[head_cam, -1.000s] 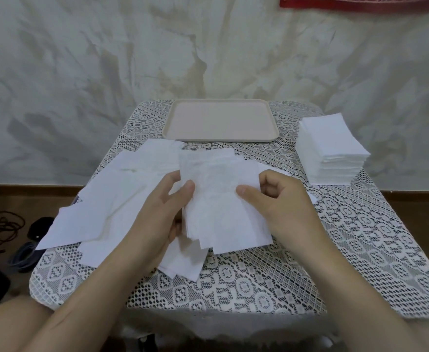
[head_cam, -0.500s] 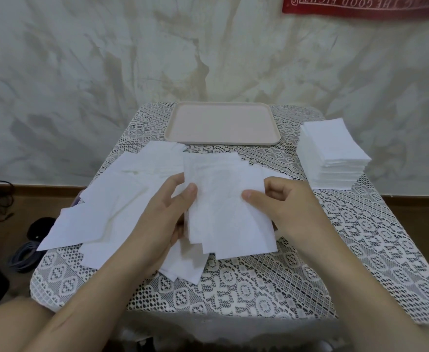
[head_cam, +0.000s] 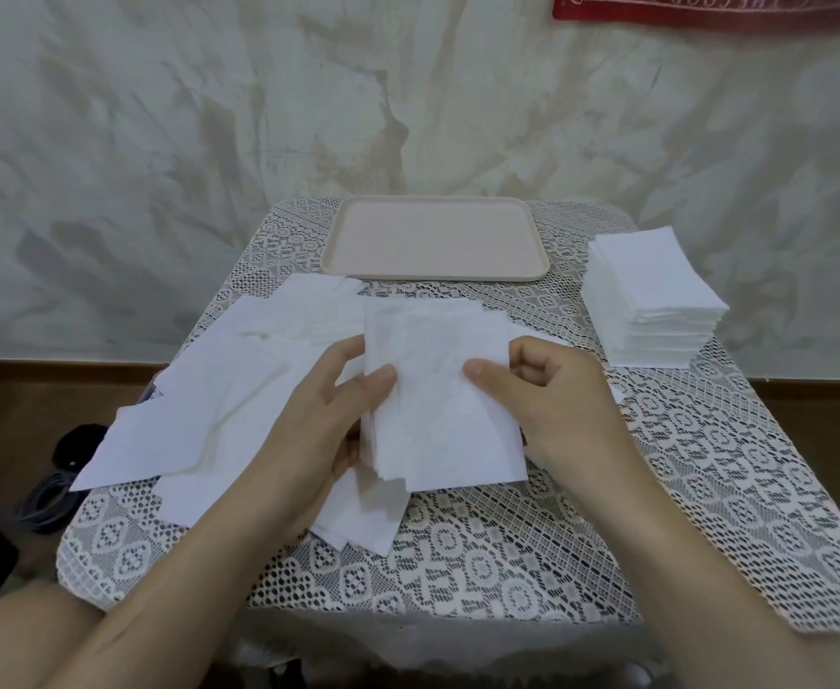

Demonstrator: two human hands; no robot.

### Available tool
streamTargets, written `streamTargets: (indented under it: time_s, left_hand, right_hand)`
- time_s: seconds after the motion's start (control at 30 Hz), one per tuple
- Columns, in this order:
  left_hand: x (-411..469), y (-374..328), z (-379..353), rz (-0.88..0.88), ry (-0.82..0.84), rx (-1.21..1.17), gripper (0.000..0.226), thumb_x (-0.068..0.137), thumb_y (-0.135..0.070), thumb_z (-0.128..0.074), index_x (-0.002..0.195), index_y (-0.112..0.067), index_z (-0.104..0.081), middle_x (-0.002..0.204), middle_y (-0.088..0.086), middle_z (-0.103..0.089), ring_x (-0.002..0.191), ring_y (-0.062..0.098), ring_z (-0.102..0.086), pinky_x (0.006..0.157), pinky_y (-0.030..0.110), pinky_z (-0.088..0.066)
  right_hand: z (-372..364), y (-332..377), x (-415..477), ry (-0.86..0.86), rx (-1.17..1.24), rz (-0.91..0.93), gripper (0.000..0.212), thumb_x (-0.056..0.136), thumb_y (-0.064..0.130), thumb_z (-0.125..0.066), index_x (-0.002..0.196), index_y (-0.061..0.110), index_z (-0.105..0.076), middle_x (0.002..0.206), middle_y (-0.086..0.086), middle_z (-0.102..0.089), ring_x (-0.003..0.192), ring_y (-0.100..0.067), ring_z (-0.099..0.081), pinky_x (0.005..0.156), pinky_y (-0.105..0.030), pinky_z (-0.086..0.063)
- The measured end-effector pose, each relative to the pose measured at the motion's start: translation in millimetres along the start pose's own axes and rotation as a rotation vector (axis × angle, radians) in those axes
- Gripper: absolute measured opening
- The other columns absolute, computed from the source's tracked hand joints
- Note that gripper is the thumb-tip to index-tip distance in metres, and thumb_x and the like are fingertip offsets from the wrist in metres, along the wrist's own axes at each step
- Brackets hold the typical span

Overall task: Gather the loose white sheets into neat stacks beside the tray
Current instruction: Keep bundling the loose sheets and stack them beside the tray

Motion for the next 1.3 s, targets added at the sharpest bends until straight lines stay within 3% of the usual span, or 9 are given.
streamTargets:
  time_s: [0.1, 0.27, 0.4, 0.53, 0.73, 0.9, 0.97, 1.17, 1.3]
  left_hand:
    - [1.1, -0.6, -1.3, -0.012, 0.014, 0.002, 0.05, 0.086, -0.035, -0.069, 0.135, -0.028, -0.06, 0.119, 0.007, -0.078, 0.103, 0.023, -0.076, 0.086, 0.044, -0.055]
    - [2.3, 1.7, 0.4, -0.01, 0.004, 0.01, 0.049, 0.086, -0.036, -0.069, 0.134, -0.028, -0.061, 0.118, 0.008, -0.078, 0.104, 0.025, -0.076, 0.088, 0.045, -0.056]
    - [1.5, 0.3, -0.3, -0.01, 0.0, 0.009, 0.05, 0.086, -0.039, -0.069, 0.134, -0.029, -0.061, 0.115, 0.008, -0.079, 0.099, 0.024, -0.076, 0.081, 0.042, -0.055]
    - [-0.1, -0.9, -2.8, -0.002, -0.005, -0.008, 0.049, 0.091, -0.038, -0.077, 0.135, -0.026, -0.06, 0.114, 0.01, -0.079, 0.098, 0.025, -0.075, 0.075, 0.039, -0.057]
    - [-1.1, -1.3, -2.8, -0.016, 0.013, -0.025, 0.054, 0.086, -0.041, -0.068, 0.138, -0.028, -0.059, 0.121, 0.007, -0.077, 0.107, 0.027, -0.075, 0.08, 0.043, -0.055]
    - [-0.7, -0.2, -2.8, -0.029, 0.035, -0.036, 0.054, 0.087, -0.04, -0.069, 0.138, -0.027, -0.058, 0.122, 0.006, -0.078, 0.109, 0.026, -0.076, 0.079, 0.04, -0.06]
    - [0.0, -0.2, -3.1, -0.031, 0.033, -0.051, 0.056, 0.085, -0.038, -0.071, 0.138, -0.024, -0.059, 0.12, 0.008, -0.078, 0.108, 0.027, -0.076, 0.075, 0.035, -0.063]
    - [0.4, -0.4, 1.0, -0.029, -0.04, -0.046, 0.054, 0.082, -0.037, -0.074, 0.133, -0.023, -0.062, 0.116, 0.01, -0.079, 0.106, 0.03, -0.076, 0.081, 0.045, -0.061]
    - [-3.3, -4.2, 2.7, -0.015, -0.091, -0.069, 0.047, 0.087, -0.034, -0.079, 0.129, -0.019, -0.065, 0.114, 0.01, -0.079, 0.107, 0.031, -0.076, 0.09, 0.051, -0.058]
  right_hand:
    - [-2.1, -1.5, -1.4, 0.014, 0.002, -0.015, 0.019, 0.091, 0.023, -0.076, 0.085, 0.005, -0.071, 0.082, -0.015, -0.076, 0.072, -0.025, -0.069, 0.068, -0.041, -0.051]
    - [-0.2, -2.3, -1.1, 0.031, -0.054, -0.006, 0.016, 0.092, 0.023, -0.075, 0.08, 0.014, -0.072, 0.08, -0.008, -0.076, 0.074, -0.027, -0.073, 0.068, -0.044, -0.054]
    - [7.5, 1.9, -0.8, -0.017, -0.135, 0.051, 0.024, 0.082, 0.043, -0.075, 0.084, 0.021, -0.065, 0.073, -0.011, -0.068, 0.071, -0.036, -0.068, 0.064, -0.054, -0.055]
    - [8.0, 5.3, -1.0, -0.028, -0.093, 0.048, 0.03, 0.074, 0.046, -0.074, 0.081, 0.017, -0.064, 0.074, -0.015, -0.067, 0.067, -0.038, -0.06, 0.063, -0.042, -0.046]
    - [-0.5, 7.8, 2.7, -0.044, -0.046, 0.051, 0.026, 0.087, 0.03, -0.08, 0.074, 0.017, -0.061, 0.06, 0.0, -0.053, 0.055, -0.016, -0.043, 0.055, -0.029, -0.033]
    - [-5.8, 5.8, 3.2, -0.059, -0.034, 0.025, 0.028, 0.083, 0.035, -0.081, 0.081, 0.01, -0.066, 0.077, -0.022, -0.068, 0.065, -0.021, -0.057, 0.065, -0.037, -0.043]
    - [-6.4, 2.8, 4.6, -0.071, -0.016, -0.006, 0.027, 0.083, 0.031, -0.082, 0.081, 0.009, -0.067, 0.078, -0.022, -0.068, 0.067, -0.02, -0.058, 0.067, -0.037, -0.044]
    - [-6.7, -1.6, 7.9, -0.053, -0.15, 0.006, 0.026, 0.081, 0.035, -0.082, 0.068, 0.027, -0.061, 0.06, 0.013, -0.051, 0.059, -0.012, -0.047, 0.064, -0.033, -0.04]
    - [-6.6, -4.3, -0.1, 0.001, -0.248, -0.025, 0.028, 0.079, 0.049, -0.081, 0.091, 0.037, -0.059, 0.075, 0.017, -0.062, 0.063, -0.005, -0.058, 0.066, -0.039, -0.055]
Point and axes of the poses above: each hand's wrist, its own x-axis towards the middle knuckle, its own z-axis out of the back of the hand, y = z × x, the point moved 9 cm from there along x, towards the middle knuckle
